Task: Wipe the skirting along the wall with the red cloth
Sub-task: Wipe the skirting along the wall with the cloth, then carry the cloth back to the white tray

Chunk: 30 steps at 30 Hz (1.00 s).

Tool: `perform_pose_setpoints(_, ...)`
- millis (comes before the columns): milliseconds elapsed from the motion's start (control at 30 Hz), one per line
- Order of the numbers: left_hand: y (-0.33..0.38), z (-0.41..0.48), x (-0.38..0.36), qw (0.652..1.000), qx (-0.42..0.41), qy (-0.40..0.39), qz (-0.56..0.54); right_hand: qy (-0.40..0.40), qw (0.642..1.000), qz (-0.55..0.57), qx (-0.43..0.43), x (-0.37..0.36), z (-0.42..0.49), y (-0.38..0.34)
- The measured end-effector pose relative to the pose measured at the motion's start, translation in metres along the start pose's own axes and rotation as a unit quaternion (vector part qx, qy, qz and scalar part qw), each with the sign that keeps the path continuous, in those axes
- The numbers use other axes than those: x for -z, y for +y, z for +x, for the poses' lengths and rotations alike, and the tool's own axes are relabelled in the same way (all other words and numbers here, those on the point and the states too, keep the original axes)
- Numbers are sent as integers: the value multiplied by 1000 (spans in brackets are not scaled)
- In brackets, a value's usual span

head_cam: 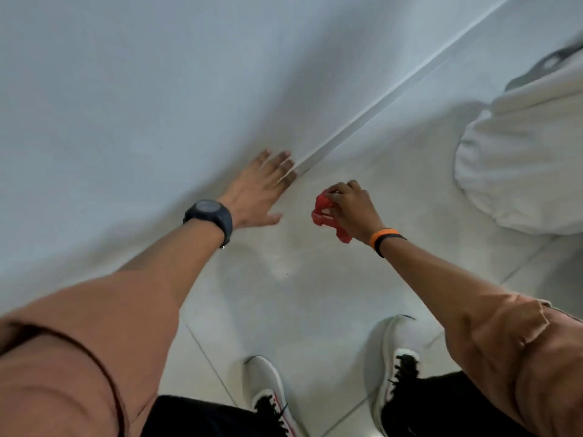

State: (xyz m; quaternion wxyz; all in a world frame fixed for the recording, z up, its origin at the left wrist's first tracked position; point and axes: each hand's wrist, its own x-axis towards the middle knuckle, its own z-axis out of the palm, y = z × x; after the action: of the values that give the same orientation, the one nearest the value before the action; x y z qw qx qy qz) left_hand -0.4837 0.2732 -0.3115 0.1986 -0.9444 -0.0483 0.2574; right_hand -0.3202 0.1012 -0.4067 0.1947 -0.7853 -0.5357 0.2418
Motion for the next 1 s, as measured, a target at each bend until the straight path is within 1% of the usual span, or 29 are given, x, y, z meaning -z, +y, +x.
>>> perform_pose_setpoints(100,-8,-11,83,999,-3,44,-20,37,998,12,-40,105,-35,-18)
perform_pose_setpoints(233,-26,-14,209,989,30,115,-87,114,992,-6,-57,247,-82,-36)
perform_pose_setpoints(300,-32,-6,268,982,51,137,-124,153,986,-22,-62,313,-103,-36)
perform_pose_setpoints(433,-37,28,370,966,64,172,-184,236,968,-52,-75,437,-130,-16)
perform_pose_setpoints(567,-33,82,455,957,50,208,-196,322,939,-102,-64,554,-143,16)
perform_pose_setpoints(700,-17,144,529,942,27,255,-219,397,904,-147,-56,645,-139,58)
perform_pose_setpoints(767,-5,173,552,942,27,258,-213,395,902,-163,-61,667,-135,83)
perform_pose_setpoints(833,11,197,565,949,34,233,-209,365,909,-188,-69,671,-132,113)
perform_pose_setpoints(933,36,225,566,956,40,185,-226,295,929,-208,-82,646,-130,156)
perform_pose_setpoints(1000,49,239,559,956,37,165,-239,228,948,-198,-103,620,-133,180)
